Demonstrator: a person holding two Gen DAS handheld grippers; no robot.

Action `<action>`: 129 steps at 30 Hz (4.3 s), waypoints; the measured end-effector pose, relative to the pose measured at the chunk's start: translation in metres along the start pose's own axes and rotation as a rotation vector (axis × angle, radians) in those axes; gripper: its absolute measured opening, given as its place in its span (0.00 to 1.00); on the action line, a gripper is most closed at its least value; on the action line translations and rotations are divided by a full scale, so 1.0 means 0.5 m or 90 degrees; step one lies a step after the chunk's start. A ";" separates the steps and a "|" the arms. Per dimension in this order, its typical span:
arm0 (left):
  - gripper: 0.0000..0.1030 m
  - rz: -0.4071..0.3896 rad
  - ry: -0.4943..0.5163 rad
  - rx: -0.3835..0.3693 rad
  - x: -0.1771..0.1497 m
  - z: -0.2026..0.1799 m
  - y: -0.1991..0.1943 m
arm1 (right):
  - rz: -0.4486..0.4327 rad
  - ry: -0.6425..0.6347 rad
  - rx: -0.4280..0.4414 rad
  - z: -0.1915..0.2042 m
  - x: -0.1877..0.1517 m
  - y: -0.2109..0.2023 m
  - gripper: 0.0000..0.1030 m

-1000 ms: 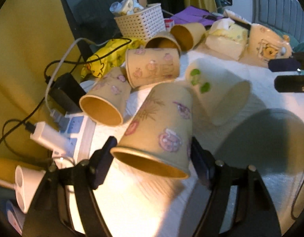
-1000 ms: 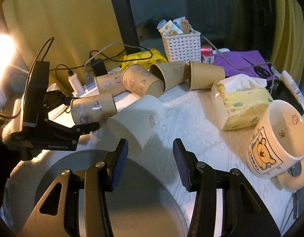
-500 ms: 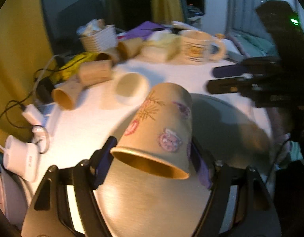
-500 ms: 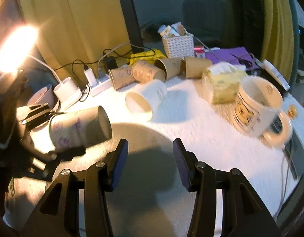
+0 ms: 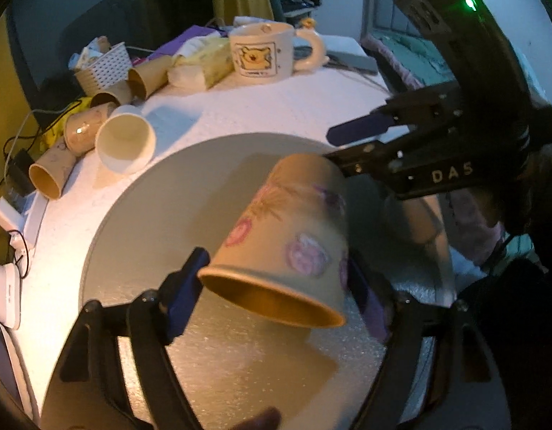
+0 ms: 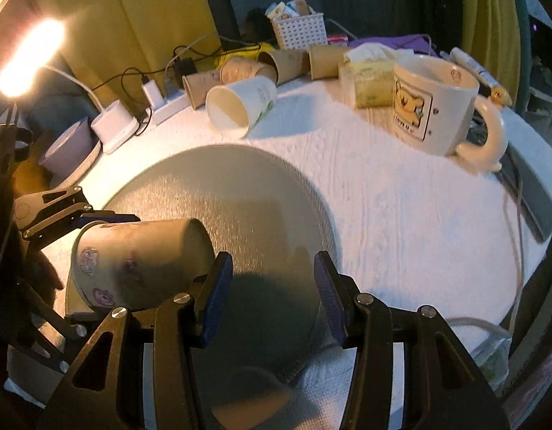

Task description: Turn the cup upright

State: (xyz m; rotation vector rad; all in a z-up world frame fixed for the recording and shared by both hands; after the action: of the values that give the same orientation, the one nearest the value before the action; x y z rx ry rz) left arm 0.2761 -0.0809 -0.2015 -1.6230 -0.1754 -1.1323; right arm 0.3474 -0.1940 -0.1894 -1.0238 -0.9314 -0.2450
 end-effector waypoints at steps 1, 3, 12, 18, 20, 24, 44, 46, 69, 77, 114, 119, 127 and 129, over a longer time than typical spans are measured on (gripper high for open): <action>0.80 0.002 0.000 0.000 -0.004 -0.001 0.000 | 0.002 -0.001 0.002 0.002 -0.004 0.000 0.48; 0.81 0.008 0.000 0.007 -0.008 0.000 -0.001 | 0.005 -0.002 0.011 0.007 -0.010 0.003 0.48; 0.90 0.023 -0.043 0.079 -0.044 0.029 -0.060 | 0.007 -0.031 0.049 0.052 -0.030 -0.019 0.48; 0.90 0.031 -0.122 0.143 -0.088 0.063 -0.107 | 0.002 -0.064 0.070 0.081 -0.037 -0.055 0.48; 0.90 0.034 -0.149 0.162 -0.098 0.075 -0.118 | -0.002 -0.081 0.070 0.085 -0.038 -0.073 0.48; 0.90 0.033 -0.200 0.191 -0.118 0.092 -0.140 | -0.010 -0.124 0.071 0.095 -0.030 -0.102 0.49; 0.90 -0.076 -0.389 0.207 -0.185 0.150 -0.214 | 0.130 -0.489 0.159 0.308 -0.042 -0.014 0.83; 0.90 -0.082 -0.398 0.200 -0.190 0.153 -0.212 | 0.157 -0.529 0.161 0.319 -0.056 -0.003 0.83; 0.90 -0.120 -0.458 0.226 -0.210 0.217 -0.246 | 0.062 -0.376 0.189 0.353 0.056 0.102 0.67; 0.90 -0.121 -0.452 0.231 -0.185 0.214 -0.240 | -0.018 -0.219 0.205 0.305 0.058 0.103 0.68; 0.90 -0.185 -0.350 0.240 -0.123 0.037 -0.308 | -0.081 -0.114 0.044 0.204 -0.065 -0.101 0.75; 0.90 -0.215 -0.330 0.251 -0.106 0.008 -0.334 | -0.106 -0.100 0.014 0.191 -0.067 -0.151 0.75; 0.90 -0.269 -0.311 0.253 -0.080 -0.034 -0.387 | -0.149 -0.093 -0.022 0.185 -0.068 -0.232 0.75; 0.90 -0.278 -0.306 0.256 -0.076 -0.044 -0.402 | -0.161 -0.094 -0.029 0.187 -0.067 -0.255 0.75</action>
State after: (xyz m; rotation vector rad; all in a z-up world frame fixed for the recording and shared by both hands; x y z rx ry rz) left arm 0.1184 -0.0039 -0.0946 -1.4956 -1.0452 -0.9200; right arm 0.2027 -0.1932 -0.1176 -0.9747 -1.1955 -0.4083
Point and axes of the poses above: each gripper's, at about its wrist camera, not at the fingertips, and y roughly the way its jaws point, z to its left, x to its top, the point moved 8 cm from there along y, roughly the way its jaws point, and after that the axes turned 12 degrees about -z, right-handed, at the moved point
